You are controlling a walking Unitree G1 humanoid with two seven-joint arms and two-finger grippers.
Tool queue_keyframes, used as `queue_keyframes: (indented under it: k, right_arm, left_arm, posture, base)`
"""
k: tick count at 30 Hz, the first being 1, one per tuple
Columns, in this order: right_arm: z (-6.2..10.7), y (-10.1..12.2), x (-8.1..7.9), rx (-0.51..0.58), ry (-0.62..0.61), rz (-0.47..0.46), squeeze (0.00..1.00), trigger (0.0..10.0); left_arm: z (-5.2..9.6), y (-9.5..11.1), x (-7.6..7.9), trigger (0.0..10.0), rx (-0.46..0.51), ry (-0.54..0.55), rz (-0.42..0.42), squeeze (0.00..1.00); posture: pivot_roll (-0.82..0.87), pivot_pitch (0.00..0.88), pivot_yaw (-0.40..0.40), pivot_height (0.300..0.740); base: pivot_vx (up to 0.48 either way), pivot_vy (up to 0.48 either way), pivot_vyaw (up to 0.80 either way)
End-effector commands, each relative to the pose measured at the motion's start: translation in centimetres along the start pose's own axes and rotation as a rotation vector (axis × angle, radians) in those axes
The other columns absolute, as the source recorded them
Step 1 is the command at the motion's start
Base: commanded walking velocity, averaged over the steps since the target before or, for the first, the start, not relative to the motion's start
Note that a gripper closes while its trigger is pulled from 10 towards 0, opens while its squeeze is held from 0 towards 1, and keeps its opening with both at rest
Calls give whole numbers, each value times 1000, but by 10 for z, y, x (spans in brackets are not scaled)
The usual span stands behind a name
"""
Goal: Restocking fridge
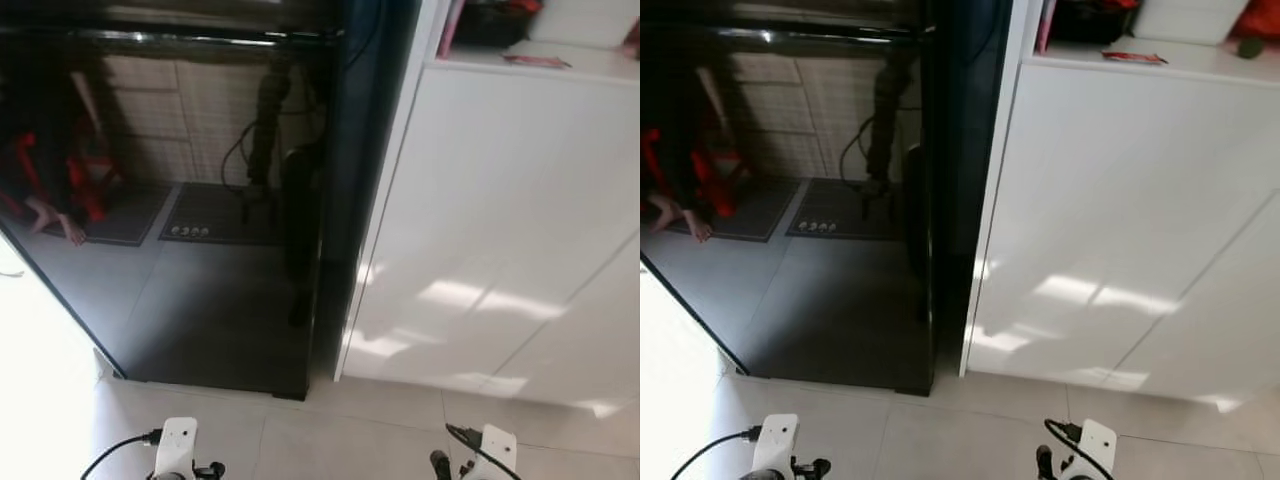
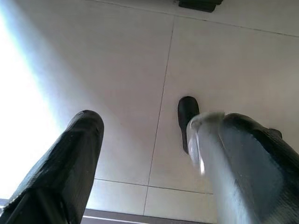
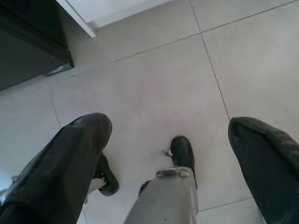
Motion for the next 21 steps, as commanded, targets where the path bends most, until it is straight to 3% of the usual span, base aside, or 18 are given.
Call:
queue_keyframes:
  k: [1,21]
  right_arm:
    - [0,1,-3,1,6,-12,0,10000]
    - [0,0,-2,-3,0,-17,0,10000]
  left_arm:
    - [0,-2,-4,10000,-5,14,12,0]
    - [0,-2,-4,10000,-7,10,11,0]
  posture:
    - [28,49,-42,740]
    - [33,67,-38,740]
  base:
    - [0,379,0]
    - [0,378,0]
Point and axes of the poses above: a point about 5 cm out from each wrist's last joint towards the gripper, its own z axis pointing back from the gripper into the wrist, its own y axis along the axis of the wrist's last joint, x = y × z, the point moved 5 cm from there along -z, pointing out of the wrist towards the gripper, and after that the axes turned 3 degrees about -z, right-handed, at the moved point
